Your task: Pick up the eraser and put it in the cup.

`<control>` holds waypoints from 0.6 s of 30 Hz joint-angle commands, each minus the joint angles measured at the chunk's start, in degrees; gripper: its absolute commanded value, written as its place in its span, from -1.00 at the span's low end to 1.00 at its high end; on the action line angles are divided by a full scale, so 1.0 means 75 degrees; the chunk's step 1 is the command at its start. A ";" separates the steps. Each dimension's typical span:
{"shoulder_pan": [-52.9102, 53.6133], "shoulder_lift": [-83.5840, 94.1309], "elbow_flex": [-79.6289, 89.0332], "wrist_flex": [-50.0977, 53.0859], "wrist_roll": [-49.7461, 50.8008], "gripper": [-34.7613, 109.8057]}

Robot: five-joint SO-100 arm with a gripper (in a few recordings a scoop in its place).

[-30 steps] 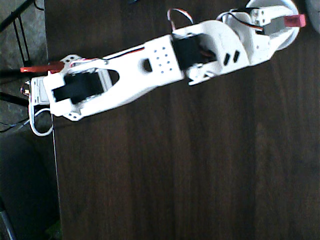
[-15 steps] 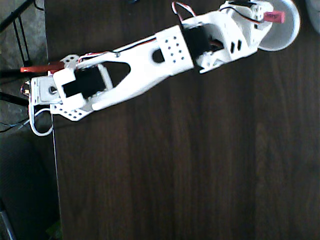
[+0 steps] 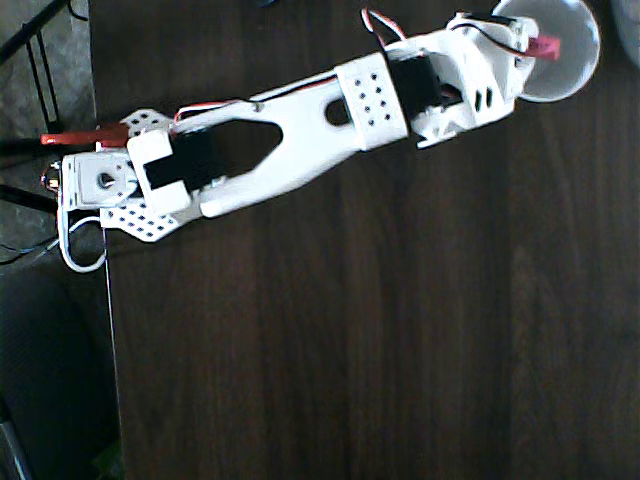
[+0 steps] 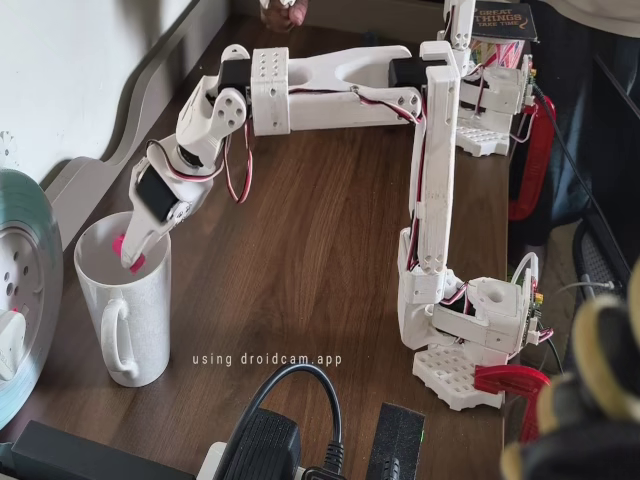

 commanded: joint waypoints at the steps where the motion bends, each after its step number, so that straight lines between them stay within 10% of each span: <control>1: -0.0035 0.0246 -0.0270 -0.0387 0.0023 -0.29; 8: 0.0012 0.0258 -0.0281 -0.0492 -0.0105 -0.15; 18: -0.0211 0.2215 -0.0258 0.0305 0.0586 -0.52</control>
